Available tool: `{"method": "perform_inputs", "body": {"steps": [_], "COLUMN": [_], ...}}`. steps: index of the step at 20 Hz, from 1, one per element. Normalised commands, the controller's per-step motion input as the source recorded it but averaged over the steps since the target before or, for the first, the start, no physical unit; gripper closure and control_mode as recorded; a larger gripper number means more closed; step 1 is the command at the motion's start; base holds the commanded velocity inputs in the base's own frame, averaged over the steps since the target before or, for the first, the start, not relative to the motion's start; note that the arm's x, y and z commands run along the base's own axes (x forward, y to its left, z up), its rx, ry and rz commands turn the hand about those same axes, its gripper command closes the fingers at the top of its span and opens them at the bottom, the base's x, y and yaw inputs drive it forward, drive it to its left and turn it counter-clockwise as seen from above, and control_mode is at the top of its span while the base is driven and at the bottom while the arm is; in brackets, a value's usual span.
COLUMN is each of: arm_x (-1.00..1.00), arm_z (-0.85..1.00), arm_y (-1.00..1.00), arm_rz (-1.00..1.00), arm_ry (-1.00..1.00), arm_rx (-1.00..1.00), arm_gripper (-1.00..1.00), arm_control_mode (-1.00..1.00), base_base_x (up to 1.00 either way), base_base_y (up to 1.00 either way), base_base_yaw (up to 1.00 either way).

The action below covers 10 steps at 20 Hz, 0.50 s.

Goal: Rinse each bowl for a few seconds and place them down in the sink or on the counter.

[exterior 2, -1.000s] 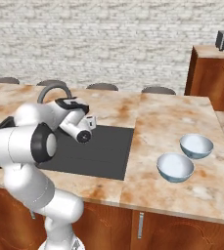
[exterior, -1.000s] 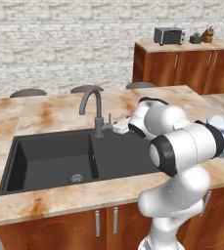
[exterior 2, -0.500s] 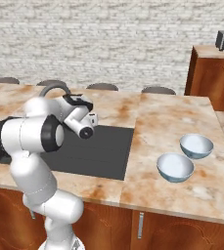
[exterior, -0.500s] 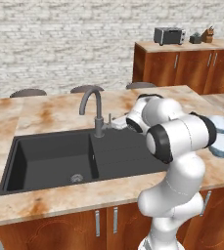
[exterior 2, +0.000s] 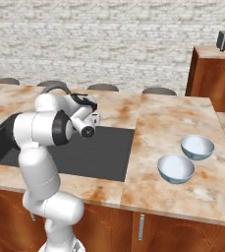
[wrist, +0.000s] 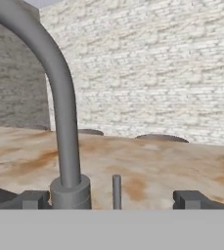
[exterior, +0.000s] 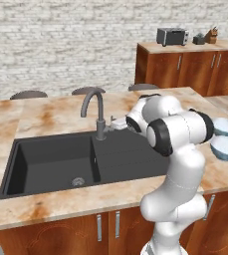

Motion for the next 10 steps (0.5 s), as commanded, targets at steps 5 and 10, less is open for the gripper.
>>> {"method": "perform_inputs", "body": {"steps": [5, 10], "arm_x": [0.27, 0.22], "arm_z": [-0.16, -0.16], "arm_y": [0.01, 0.02], "arm_rz": [-0.04, -0.06], "arm_ry": [0.01, 0.00], "arm_rx": [0.00, 0.00], "arm_gripper": [-1.00, -1.00], "arm_control_mode": [-1.00, -1.00], "base_base_x": [0.00, 0.00], "base_base_y": [0.00, 0.00], "base_base_yaw": [0.00, 0.00]}}
